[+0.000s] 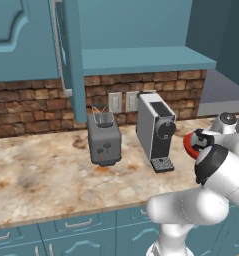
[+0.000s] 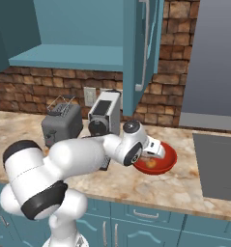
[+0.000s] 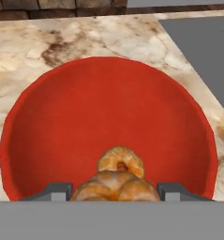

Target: Pick the tangerines from the cabinet and place them in one bowl. Pick the apple from the sink and place it in the other bowl.

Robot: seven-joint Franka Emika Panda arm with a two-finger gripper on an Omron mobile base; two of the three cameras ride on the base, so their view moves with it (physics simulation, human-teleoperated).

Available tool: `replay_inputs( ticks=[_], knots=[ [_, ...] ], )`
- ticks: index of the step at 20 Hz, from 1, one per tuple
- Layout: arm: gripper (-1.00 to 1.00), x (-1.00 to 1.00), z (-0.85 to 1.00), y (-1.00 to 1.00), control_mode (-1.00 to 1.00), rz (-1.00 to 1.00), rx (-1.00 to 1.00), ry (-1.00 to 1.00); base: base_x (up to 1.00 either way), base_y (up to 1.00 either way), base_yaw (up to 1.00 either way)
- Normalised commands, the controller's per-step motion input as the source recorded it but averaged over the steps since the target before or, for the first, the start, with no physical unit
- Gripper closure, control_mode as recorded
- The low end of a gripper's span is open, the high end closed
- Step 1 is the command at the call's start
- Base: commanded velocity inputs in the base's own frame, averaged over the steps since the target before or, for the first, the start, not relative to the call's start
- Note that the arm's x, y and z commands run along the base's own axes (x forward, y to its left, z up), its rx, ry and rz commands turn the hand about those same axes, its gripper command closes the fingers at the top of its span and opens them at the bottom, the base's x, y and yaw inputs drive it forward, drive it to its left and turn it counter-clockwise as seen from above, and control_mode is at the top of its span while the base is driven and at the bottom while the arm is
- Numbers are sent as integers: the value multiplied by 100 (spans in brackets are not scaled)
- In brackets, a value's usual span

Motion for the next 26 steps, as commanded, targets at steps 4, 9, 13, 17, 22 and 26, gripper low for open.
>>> replay_inputs(
  ticks=[4,9,13,17,22,26],
  knots=[
    [100,3,-9,-16,-100,0,0,7,0,0,0],
    [-100,0,-1,-3,-100,0,0,3,0,0,0],
    [-100,0,0,0,-100,0,0,0,0,0,0],
    [-100,0,0,0,-100,0,0,-1,0,0,0],
    [-100,-13,0,0,-100,0,0,-16,0,0,0],
    [-100,-24,0,0,-100,0,0,-25,0,0,0]
  ],
)
